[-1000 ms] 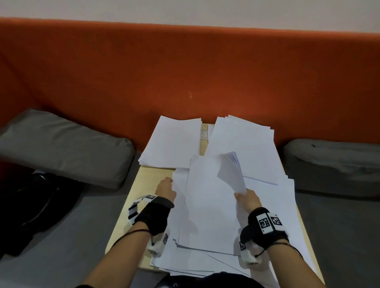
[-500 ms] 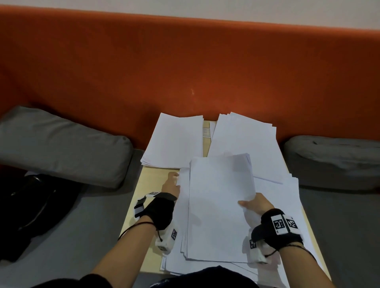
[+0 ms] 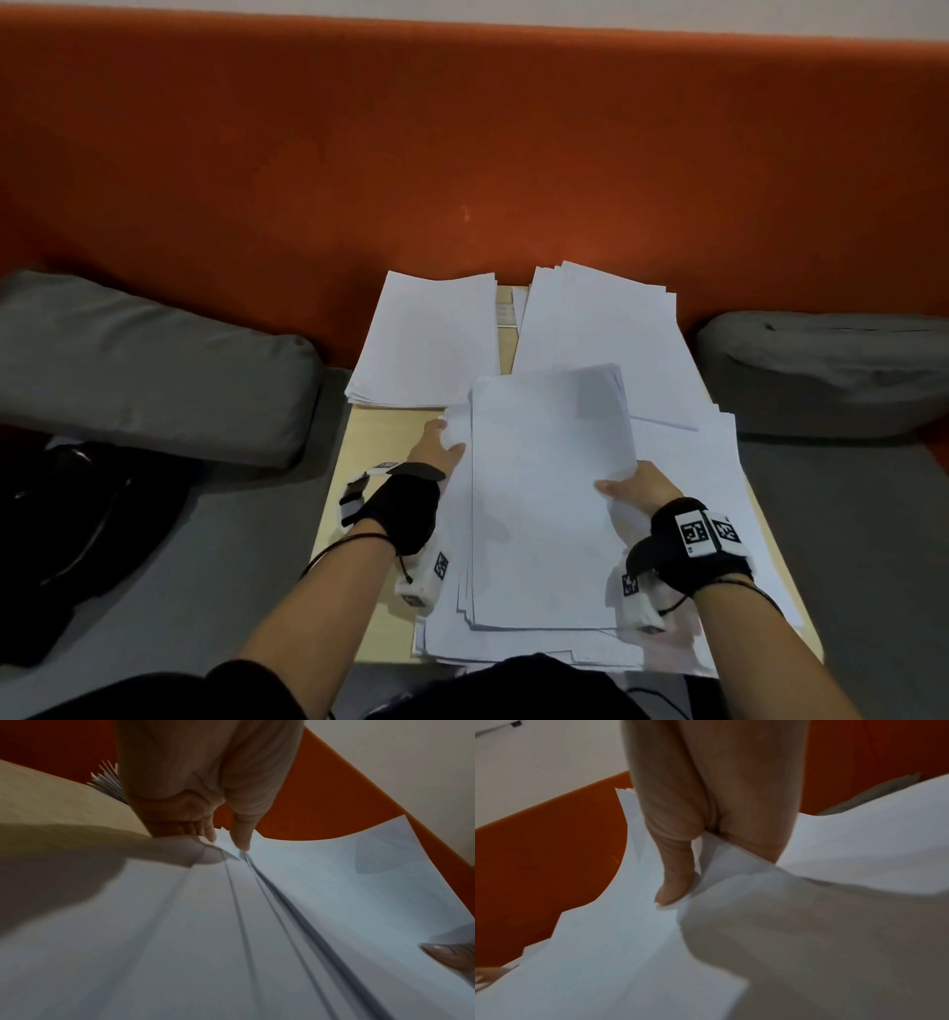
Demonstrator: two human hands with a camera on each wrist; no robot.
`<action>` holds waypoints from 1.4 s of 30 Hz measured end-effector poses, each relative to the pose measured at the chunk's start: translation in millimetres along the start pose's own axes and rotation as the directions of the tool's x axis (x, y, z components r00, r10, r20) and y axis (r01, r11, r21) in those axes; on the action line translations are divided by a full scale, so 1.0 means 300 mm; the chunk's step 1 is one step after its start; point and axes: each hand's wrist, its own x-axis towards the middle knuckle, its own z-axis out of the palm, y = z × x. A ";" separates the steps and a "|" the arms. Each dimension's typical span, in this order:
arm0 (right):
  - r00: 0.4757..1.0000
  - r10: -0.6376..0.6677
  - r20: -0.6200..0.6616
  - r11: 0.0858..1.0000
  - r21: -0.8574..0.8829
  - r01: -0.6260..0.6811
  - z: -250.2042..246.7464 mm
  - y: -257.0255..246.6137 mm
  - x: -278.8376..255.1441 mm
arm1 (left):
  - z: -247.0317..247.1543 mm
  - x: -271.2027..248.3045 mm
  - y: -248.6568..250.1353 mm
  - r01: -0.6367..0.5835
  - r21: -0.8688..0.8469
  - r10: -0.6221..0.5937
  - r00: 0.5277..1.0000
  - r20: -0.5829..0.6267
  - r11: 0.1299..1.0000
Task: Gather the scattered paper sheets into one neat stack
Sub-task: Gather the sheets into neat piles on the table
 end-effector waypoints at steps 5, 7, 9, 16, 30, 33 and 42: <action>1.000 -0.004 0.001 1.000 0.018 0.004 -0.002 0.000 0.000 | 0.008 0.039 0.015 -0.004 -0.058 0.002 0.999 -0.032 0.998; 1.000 -0.002 0.000 1.000 0.013 0.002 -0.002 -0.003 0.001 | 0.009 0.049 0.017 0.000 -0.103 -0.006 0.998 -0.059 0.995; 1.000 -0.003 -0.002 1.000 0.003 0.003 -0.001 -0.006 0.004 | 0.011 0.052 0.016 0.006 -0.101 -0.015 0.997 -0.082 0.995; 1.000 0.009 0.005 0.999 -0.051 -0.009 -0.002 -0.026 0.008 | 0.024 0.042 0.032 -0.045 0.218 0.070 0.992 -0.109 0.975; 0.999 0.030 -0.019 0.997 -0.069 -0.031 0.010 -0.027 0.002 | 0.007 0.079 0.077 0.070 0.478 -0.029 0.995 -0.093 0.876; 0.999 0.035 -0.016 0.998 -0.058 -0.036 0.009 -0.028 0.002 | 0.015 0.073 0.072 0.005 0.473 0.060 0.991 -0.122 0.881; 0.999 0.031 -0.030 0.999 -0.038 -0.032 0.013 -0.029 0.009 | 0.018 0.038 0.042 -0.001 0.086 0.002 1.000 -0.010 0.996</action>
